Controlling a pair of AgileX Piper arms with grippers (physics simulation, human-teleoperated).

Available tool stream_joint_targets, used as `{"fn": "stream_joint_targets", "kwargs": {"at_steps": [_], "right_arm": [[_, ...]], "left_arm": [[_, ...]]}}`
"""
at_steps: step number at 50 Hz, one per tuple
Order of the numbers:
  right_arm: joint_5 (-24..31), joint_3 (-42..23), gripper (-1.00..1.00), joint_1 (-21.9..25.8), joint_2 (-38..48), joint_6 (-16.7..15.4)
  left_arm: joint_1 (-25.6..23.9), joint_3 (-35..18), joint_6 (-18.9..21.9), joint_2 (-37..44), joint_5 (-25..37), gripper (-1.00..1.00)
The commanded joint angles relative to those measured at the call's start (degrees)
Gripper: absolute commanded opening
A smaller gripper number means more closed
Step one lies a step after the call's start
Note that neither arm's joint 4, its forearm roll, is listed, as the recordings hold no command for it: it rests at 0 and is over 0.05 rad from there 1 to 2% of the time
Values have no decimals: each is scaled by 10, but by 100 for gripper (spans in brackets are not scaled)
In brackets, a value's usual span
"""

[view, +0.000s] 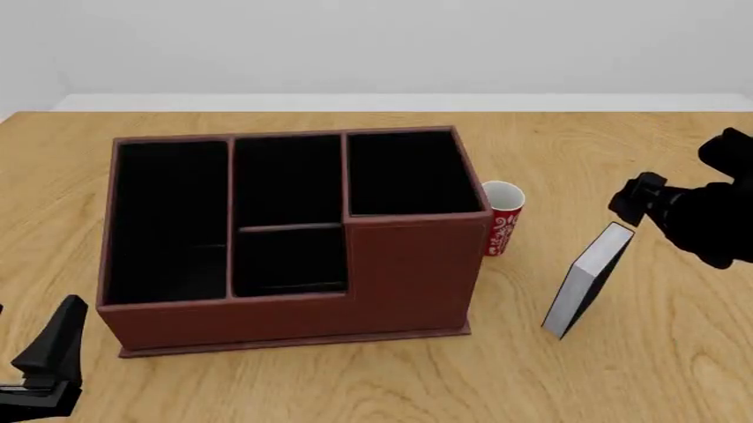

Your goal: Pick up the book and place it in the right compartment of the caddy.

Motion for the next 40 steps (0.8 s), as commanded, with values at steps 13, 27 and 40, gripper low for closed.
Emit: {"fn": "stream_joint_targets", "kwargs": {"at_steps": [13,27,40], "right_arm": [[-33,14,100,3,39,7],[-47,8,100,4,71,-1],[-58,5,100,4,92,5]], "left_arm": [[0,0,0,0,0,100],[0,0,0,0,0,100],[0,0,0,0,0,100]]}}
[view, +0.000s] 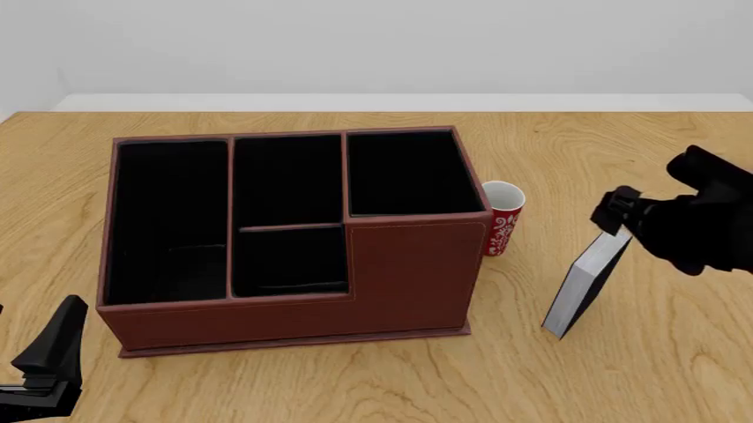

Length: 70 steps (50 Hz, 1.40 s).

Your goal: Pick up the book and place it in the right compartment of the caddy.

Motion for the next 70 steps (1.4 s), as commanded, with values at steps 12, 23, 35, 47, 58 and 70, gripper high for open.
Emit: {"fn": "stream_joint_targets", "kwargs": {"at_steps": [12,23,35,47,58,70], "right_arm": [[-23,7,100,4,35,6],[-38,16,100,10,51,7],[-59,29,100,15,73,16],[-90,72,-100,13,93,40],[-54,80,-100,-10,54,-2],[59,57,-100,-49,-50,-83]], "left_arm": [[0,0,0,0,0,100],[0,0,0,0,0,100],[0,0,0,0,0,100],[0,0,0,0,0,100],[0,0,0,0,0,100],[0,0,0,0,0,100]]}}
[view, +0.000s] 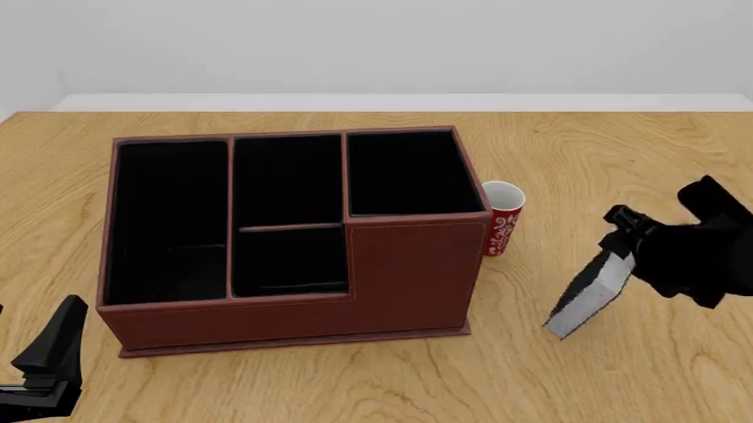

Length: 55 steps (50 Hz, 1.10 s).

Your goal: Pick up the book and place it in the right compartment of the caddy.

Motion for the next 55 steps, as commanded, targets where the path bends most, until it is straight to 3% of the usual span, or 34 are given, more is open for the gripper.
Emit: {"fn": "stream_joint_targets", "kwargs": {"at_steps": [1,2,6,10,11,12,14,20,24,25,26,39,41,42,45,46,52,53,54,55], "right_arm": [[83,7,-100,-19,-60,-28],[90,12,-100,-16,-70,-20],[126,9,-100,-26,-108,-46],[148,0,-100,-24,-124,-50],[162,-11,-100,-28,-131,-73],[167,-11,-100,-18,-135,-59],[181,-23,-100,-22,-139,-83],[212,-44,-100,13,-150,-93],[238,-74,-100,44,-153,-98],[250,-93,-100,51,-151,-118],[257,-100,-100,31,-152,-128],[338,-215,-100,44,-159,-192],[351,-233,-100,48,-157,-190],[359,-250,-100,48,-158,-206],[376,-283,-100,77,-155,-187],[388,-302,-100,79,-154,-208],[422,-351,-100,115,-146,-194],[427,-368,-100,113,-145,-208],[438,-391,-100,144,-139,-188],[443,-403,-100,139,-136,-206]], "left_arm": [[0,0,0,0,0,100],[0,0,0,0,0,100],[0,0,0,0,0,100],[0,0,0,0,0,100],[0,0,0,0,0,100],[0,0,0,0,0,100],[0,0,0,0,0,100],[0,0,0,0,0,100],[0,0,0,0,0,100],[0,0,0,0,0,100],[0,0,0,0,0,100],[0,0,0,0,0,100],[0,0,0,0,0,100],[0,0,0,0,0,100],[0,0,0,0,0,100],[0,0,0,0,0,100],[0,0,0,0,0,100],[0,0,0,0,0,100],[0,0,0,0,0,100],[0,0,0,0,0,100]]}}
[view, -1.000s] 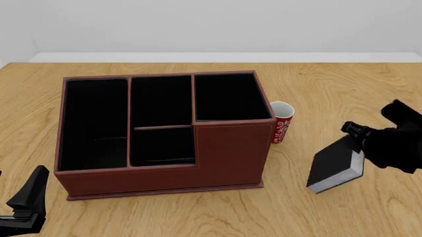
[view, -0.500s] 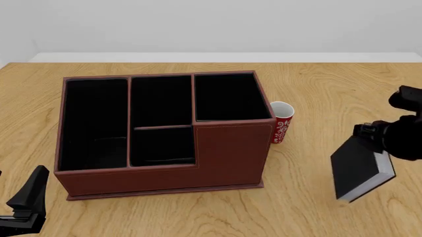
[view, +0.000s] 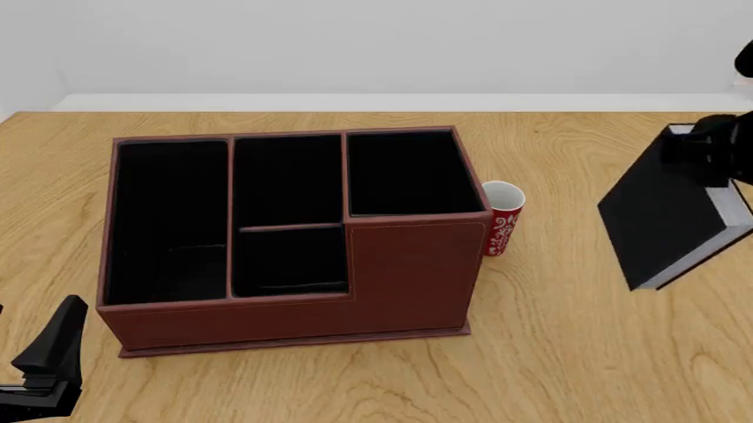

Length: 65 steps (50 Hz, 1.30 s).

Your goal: Pick up the book and place it in the right compartment of the caddy.

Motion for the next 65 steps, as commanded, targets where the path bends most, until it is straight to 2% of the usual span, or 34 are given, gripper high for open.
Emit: {"fn": "stream_joint_targets", "kwargs": {"at_steps": [1,2,4,5,7,8,13,17,18,20,21,29,37,48,56,65], "right_arm": [[69,-135,-100,56,12,-13],[77,-151,-100,77,17,3],[81,-166,-100,77,19,-10],[84,-172,-100,94,20,7],[89,-185,-100,98,22,-6],[90,-182,-100,113,20,7],[99,-213,-100,116,25,1],[117,-260,-100,131,39,-19],[124,-276,-100,140,46,-13],[129,-291,-100,146,53,-27],[132,-300,-100,154,57,-19],[150,-368,-100,181,94,-42],[145,-378,-100,207,109,-39],[145,-428,-100,241,156,-41],[124,-419,-100,260,173,-30],[120,-443,-100,278,200,-25]], "left_arm": [[0,0,0,0,0,100],[0,0,0,0,0,100],[0,0,0,0,0,100],[0,0,0,0,0,100],[0,0,0,0,0,100],[0,0,0,0,0,100],[0,0,0,0,0,100],[0,0,0,0,0,100],[0,0,0,0,0,100],[0,0,0,0,0,100],[0,0,0,0,0,100],[0,0,0,0,0,100],[0,0,0,0,0,100],[0,0,0,0,0,100],[0,0,0,0,0,100],[0,0,0,0,0,100]]}}
